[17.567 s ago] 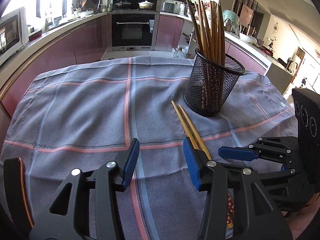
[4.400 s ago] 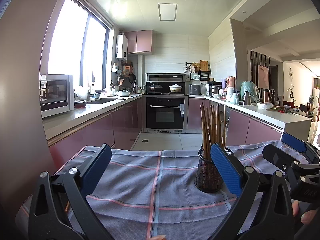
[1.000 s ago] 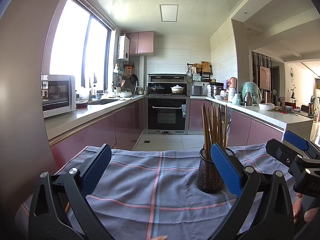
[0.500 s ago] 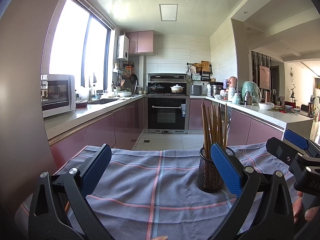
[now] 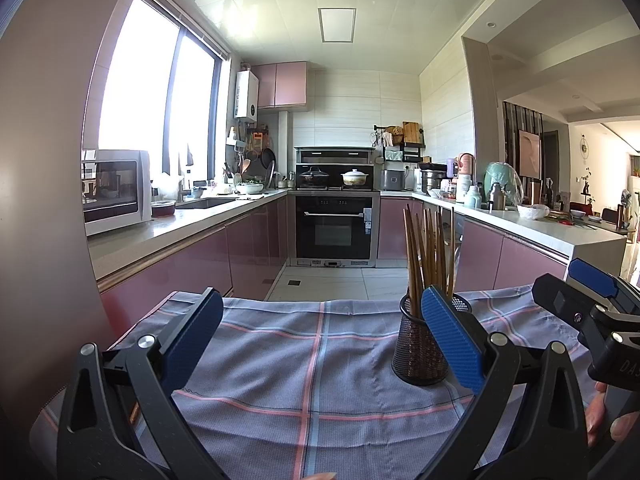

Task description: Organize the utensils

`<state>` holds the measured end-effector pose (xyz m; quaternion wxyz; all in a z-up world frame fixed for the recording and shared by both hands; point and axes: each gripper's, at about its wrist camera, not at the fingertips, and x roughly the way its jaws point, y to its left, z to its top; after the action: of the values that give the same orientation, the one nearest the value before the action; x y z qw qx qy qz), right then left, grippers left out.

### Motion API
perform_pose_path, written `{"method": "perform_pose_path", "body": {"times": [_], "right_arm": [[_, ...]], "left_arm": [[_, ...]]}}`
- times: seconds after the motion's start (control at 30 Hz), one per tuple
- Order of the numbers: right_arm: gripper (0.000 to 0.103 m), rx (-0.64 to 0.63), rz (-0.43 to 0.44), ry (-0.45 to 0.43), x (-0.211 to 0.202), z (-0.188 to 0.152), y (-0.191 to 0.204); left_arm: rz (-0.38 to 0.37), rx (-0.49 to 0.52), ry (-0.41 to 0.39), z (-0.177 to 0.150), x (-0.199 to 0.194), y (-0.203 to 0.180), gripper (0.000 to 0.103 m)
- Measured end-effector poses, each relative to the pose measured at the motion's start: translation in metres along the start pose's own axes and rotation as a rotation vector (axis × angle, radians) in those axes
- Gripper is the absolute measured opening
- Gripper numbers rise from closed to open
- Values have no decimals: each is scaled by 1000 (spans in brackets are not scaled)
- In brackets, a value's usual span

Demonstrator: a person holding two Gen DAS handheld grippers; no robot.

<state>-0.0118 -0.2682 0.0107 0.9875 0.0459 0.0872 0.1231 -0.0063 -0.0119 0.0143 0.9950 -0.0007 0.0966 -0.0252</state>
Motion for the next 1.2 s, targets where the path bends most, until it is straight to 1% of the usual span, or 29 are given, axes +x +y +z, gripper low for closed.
{"method": "perform_pose_path", "body": {"times": [0.73,0.97,1.07,1.2], "right_arm": [[96,2,0,0,0,0,-1],[96,5,-4,5,2,-1,-2],[96,4,-7,6,3,-2,-3],[96,-3,-28,24,4,-5,-7]], "left_arm": [[-2,-2,3,0,0,2,98],[-1,2,10,-6,1,1,98],[13,-4,11,-8,3,2,98],[15,5,43,-12,9,1,98]]}}
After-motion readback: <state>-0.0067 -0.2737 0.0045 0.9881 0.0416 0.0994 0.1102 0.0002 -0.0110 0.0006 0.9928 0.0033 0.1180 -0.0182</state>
